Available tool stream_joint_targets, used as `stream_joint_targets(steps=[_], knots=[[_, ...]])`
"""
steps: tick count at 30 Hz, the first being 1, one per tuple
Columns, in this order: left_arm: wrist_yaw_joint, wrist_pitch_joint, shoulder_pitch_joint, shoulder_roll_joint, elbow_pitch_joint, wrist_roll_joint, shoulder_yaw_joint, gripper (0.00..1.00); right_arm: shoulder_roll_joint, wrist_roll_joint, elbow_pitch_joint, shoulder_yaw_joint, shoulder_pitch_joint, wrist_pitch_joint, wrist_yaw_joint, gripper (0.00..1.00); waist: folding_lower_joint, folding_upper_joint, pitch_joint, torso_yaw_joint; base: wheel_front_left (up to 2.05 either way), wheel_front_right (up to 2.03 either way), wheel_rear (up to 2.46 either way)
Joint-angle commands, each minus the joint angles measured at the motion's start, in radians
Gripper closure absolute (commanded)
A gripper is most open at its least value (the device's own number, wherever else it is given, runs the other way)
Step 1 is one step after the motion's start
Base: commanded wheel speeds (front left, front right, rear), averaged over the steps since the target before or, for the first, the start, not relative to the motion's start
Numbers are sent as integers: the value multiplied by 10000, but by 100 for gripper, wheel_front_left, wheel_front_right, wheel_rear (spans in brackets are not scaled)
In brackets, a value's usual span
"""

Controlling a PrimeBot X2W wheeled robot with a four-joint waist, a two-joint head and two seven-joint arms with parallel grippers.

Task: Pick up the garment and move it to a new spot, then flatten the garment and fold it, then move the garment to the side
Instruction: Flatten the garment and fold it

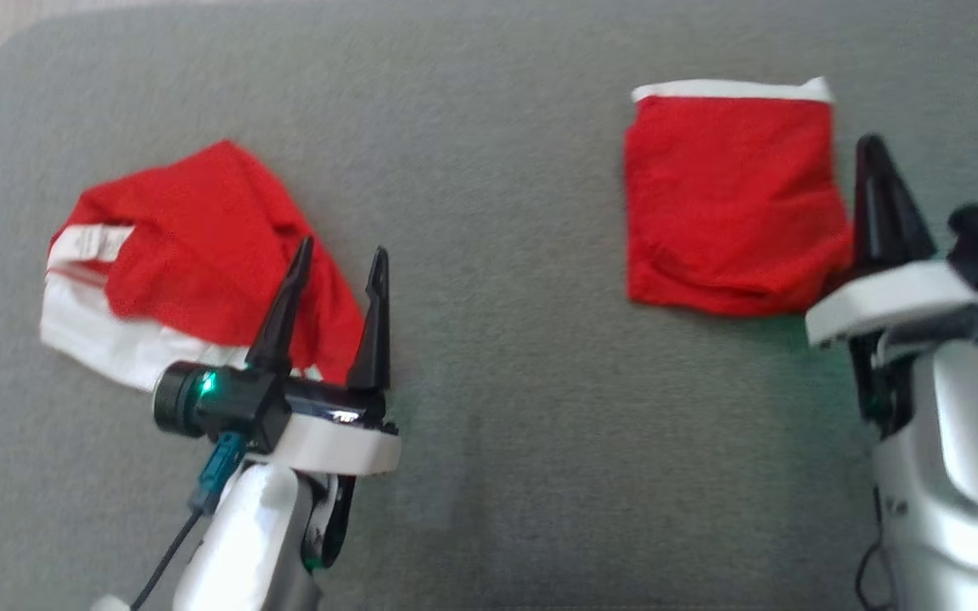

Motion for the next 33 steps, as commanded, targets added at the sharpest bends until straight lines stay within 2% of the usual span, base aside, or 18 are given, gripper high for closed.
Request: stream_joint_targets(steps=[1,9,13,18,20,21,24,26,29,33], knots=[[-71,-53,-411,-1,-300,68,189,0,15,-177,-102,78,-542,165,-9,100,-1,0,520,519,0,0,0],[-144,-53,-702,-75,-348,35,146,0,2,-1100,1605,-938,-2144,815,-9,100,-1,0,1281,1009,0,0,0],[-189,-53,-860,-99,-328,57,41,0,1,-1681,3293,-1645,-2947,1188,-9,100,-1,0,1494,1114,0,0,0],[-209,-53,-994,-115,-263,24,-66,0,-13,-2282,4476,-1818,-3650,447,-9,100,-1,0,1463,1206,0,0,0],[-192,-53,-939,-118,-252,2,-41,0,5,-2300,4736,-1608,-3814,-71,-9,100,-1,0,1343,1173,0,0,0],[-181,-53,-845,-120,-227,-1,-28,0,13,-1920,5047,-1113,-3964,-567,-9,100,-1,0,1203,1152,0,0,0],[-178,-53,-740,-122,-208,10,-2,0,16,-1061,5426,-64,-4151,-964,-9,100,-1,0,1069,1093,0,0,0],[-171,-53,-732,-123,-222,23,24,0,17,-701,5765,584,-4208,-982,-9,100,-1,0,1045,1039,0,0,0],[-174,-53,-756,-124,-235,45,45,0,18,-326,6621,1356,-4248,-437,-9,100,-1,0,1015,977,0,0,0],[-177,-53,-768,-125,-216,34,40,0,19,132,7209,1834,-4292,-291,-9,100,-1,0,880,932,0,0,0]])
